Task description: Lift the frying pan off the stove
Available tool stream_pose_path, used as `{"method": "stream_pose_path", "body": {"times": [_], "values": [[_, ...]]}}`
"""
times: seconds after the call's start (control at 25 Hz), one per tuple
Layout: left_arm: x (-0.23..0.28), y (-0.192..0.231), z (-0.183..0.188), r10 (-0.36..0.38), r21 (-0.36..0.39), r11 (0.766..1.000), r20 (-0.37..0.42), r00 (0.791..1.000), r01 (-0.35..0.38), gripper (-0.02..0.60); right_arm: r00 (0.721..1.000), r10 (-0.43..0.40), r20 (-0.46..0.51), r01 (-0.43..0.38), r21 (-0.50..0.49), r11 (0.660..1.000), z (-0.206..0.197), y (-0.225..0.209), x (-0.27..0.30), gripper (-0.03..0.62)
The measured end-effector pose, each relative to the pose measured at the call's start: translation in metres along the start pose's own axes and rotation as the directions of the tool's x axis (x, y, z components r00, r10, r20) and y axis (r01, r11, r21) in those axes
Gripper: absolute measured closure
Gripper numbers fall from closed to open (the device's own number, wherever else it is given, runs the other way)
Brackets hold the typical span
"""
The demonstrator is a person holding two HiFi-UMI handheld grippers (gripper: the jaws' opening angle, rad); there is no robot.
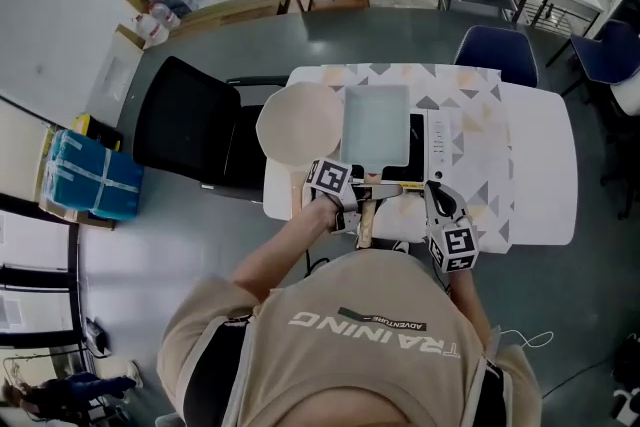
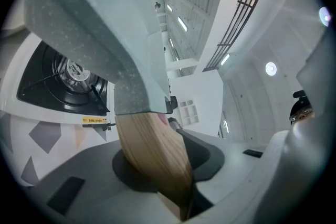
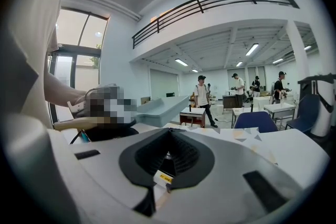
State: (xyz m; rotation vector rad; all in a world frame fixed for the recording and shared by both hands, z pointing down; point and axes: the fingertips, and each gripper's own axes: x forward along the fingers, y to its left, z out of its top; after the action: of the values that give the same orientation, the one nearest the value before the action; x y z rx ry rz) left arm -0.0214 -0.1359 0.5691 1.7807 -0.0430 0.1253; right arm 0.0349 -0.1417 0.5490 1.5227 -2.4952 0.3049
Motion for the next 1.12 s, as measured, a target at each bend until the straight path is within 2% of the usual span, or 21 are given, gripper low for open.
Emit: {"method": "stream_pose_path", "body": {"times": [0.32, 0.56, 0.96, 1.12], "values": [[0.0, -0.003, 0.003, -0.033, -0.003, 0.999, 0.004, 0.999, 0.033, 0.462, 1.0, 0.004, -0.012, -0.004, -0.003, 1.0, -0.005, 0.003, 0.002, 0.597], [-0.001, -0.005, 0.009, -0.031, 0.015, 0.999, 0.014, 0.999, 0.031, 0.462, 1.0, -0.001, 0.0, 0.001, -0.023, 1.0, 0.0, 0.004, 0.0, 0.597], [0.001, -0.007, 0.01, -0.043, 0.001, 0.999, 0.015, 0.999, 0.043, 0.462, 1.0, 0.006, -0.005, -0.007, -0.021, 1.0, -0.001, 0.005, 0.0, 0.597], [0.001, -0.01, 0.011, -0.049, 0.025, 0.998, 0.013, 0.999, 0.049, 0.462, 1.0, 0.02, -0.005, -0.02, -0.029, 0.999, 0.001, 0.008, 0.003, 0.597]]}}
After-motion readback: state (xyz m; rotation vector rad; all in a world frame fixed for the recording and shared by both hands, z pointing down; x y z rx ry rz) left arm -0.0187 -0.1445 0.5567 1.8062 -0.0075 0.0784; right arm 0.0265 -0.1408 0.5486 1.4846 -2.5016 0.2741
